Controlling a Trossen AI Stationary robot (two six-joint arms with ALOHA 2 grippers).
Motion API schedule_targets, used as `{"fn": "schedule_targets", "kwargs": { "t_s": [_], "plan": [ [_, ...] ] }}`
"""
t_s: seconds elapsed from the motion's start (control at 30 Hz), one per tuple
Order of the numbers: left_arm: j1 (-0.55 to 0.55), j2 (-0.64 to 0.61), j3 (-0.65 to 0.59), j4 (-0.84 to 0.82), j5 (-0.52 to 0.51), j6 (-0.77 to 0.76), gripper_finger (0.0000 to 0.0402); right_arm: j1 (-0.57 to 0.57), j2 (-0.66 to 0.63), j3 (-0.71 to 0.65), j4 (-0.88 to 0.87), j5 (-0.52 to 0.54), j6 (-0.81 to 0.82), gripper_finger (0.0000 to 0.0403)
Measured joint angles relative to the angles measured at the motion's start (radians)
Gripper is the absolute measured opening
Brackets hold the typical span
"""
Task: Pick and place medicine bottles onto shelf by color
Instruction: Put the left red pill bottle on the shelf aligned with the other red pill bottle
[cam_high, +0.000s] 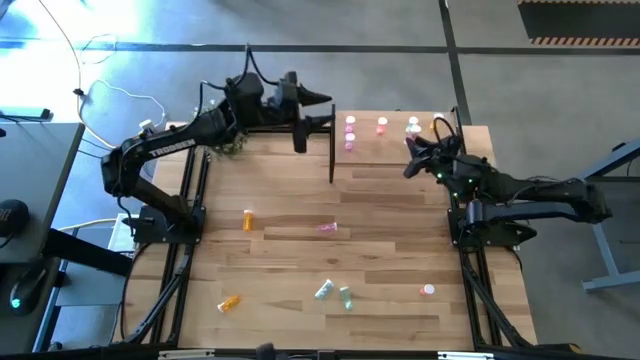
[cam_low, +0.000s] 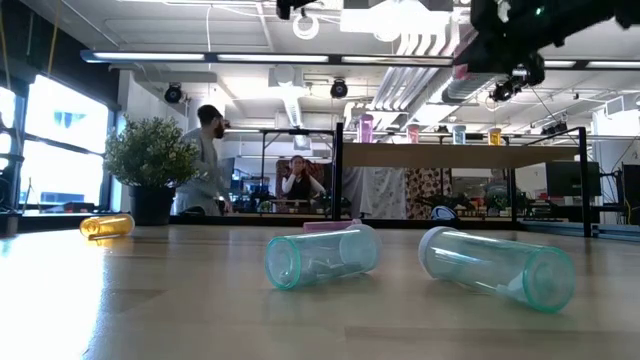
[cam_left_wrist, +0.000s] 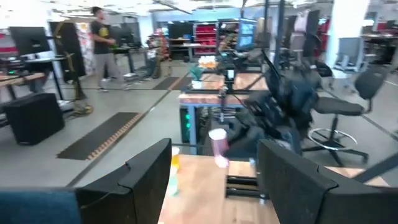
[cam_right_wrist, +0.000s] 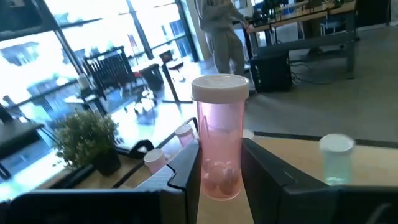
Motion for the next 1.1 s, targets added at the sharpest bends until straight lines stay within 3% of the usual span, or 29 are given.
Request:
{"fn": "schedule_targets", "kwargs": {
  "t_s": [0.13, 0.3, 0.7, 1.1],
  "plan": [
    [0.042, -0.007, 0.0, -0.029, 0.0, 0.001, 0.0227, 0.001, 0.05, -0.127, 0.283, 0.0, -0.024, 0.0087],
    [0.083, -0.007, 0.0, -0.061, 0.0, 0.001, 0.0227, 0.003, 0.166, -0.213, 0.512, -0.011, -0.063, 0.0087],
    [0.114, -0.007, 0.0, -0.079, 0.0, 0.041, 0.0227, -0.002, 0.46, -0.192, 0.698, 0.033, -0.143, 0.0087],
    [0.114, -0.007, 0.0, -0.082, 0.001, 0.046, 0.0227, -0.059, 0.602, -0.154, 0.772, 0.025, -0.118, 0.0087]
  ]
}}
